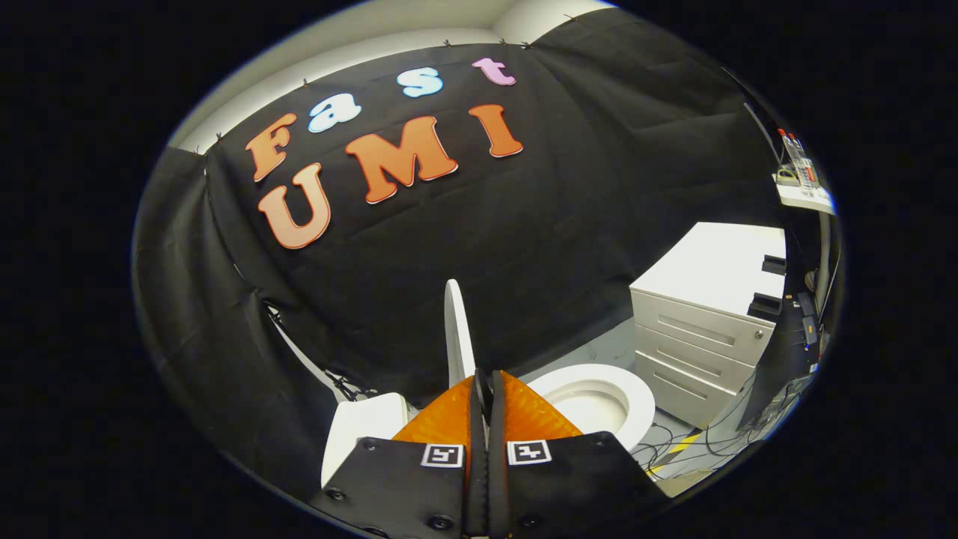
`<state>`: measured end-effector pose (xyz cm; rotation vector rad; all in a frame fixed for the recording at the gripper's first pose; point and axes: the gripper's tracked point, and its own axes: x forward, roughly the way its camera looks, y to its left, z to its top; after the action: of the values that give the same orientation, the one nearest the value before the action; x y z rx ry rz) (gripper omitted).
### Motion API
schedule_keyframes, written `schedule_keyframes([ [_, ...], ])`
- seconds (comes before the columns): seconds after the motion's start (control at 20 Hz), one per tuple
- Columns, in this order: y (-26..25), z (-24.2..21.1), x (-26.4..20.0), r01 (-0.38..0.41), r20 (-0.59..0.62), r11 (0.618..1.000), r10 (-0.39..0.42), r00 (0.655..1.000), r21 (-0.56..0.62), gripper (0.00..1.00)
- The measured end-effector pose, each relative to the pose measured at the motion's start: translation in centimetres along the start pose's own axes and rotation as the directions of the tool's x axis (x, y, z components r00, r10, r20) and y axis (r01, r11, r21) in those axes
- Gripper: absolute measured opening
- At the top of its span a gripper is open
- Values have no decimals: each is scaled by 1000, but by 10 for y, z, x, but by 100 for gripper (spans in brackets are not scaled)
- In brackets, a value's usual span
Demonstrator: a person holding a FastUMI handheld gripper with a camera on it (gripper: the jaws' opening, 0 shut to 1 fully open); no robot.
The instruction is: Open the toilet lid.
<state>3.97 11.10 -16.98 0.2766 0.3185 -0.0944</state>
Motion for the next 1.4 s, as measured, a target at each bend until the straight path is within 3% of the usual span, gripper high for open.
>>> schedule_keyframes([
  [0.5, 78, -17, -23, -98, 4, 982, 100, 995, -161, 8],
  [1.4, 161, -58, -48, -249, -47, 936, 245, 968, -249, 8],
])
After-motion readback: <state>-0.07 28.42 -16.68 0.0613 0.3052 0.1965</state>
